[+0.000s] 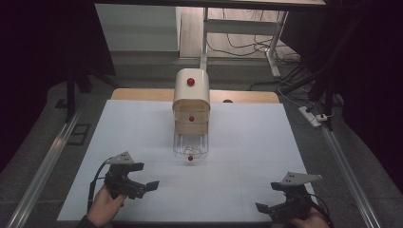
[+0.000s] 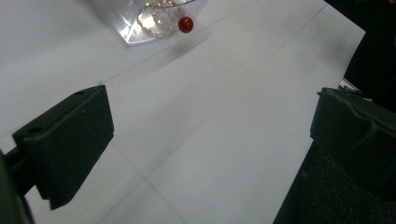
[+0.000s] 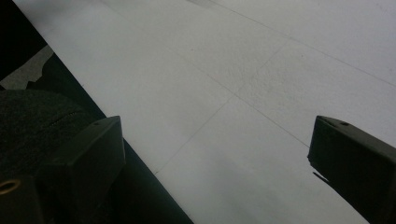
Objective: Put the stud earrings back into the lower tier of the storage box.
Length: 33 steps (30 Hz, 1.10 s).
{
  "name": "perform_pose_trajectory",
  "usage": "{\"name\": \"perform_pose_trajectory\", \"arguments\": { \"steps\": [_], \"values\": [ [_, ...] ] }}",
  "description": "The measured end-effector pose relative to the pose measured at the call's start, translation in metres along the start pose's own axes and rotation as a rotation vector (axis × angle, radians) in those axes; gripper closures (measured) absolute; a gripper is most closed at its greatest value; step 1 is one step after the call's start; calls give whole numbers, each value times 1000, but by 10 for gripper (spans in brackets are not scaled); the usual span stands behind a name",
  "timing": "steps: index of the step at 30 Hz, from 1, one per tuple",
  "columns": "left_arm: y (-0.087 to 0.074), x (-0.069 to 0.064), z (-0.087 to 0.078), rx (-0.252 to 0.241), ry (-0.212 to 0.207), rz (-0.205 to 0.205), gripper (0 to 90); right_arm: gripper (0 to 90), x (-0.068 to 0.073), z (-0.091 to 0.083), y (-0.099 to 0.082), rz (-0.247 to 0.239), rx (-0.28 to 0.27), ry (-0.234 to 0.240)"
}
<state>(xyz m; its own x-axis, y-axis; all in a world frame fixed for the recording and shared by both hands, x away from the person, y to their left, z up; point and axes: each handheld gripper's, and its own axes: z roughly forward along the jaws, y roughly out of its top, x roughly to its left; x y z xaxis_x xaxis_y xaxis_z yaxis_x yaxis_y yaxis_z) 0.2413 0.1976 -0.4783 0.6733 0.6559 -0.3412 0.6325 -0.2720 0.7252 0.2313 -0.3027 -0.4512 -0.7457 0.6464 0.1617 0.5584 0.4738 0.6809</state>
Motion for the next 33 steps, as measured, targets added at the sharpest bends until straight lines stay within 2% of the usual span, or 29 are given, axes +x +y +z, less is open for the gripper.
{"name": "perform_pose_trajectory", "arguments": {
  "steps": [8, 18, 33],
  "values": [
    [-15, -2, -13, 3, 16, -17, 1, 35, 0, 0, 0, 2, -1, 1],
    [-29, -6, -32, -11, 56, -29, 1, 30, 0, -1, 0, 11, -6, 8],
    [-55, -10, -62, -35, 104, -87, 1, 19, -2, -2, -1, 28, -16, 10]
  ]
}}
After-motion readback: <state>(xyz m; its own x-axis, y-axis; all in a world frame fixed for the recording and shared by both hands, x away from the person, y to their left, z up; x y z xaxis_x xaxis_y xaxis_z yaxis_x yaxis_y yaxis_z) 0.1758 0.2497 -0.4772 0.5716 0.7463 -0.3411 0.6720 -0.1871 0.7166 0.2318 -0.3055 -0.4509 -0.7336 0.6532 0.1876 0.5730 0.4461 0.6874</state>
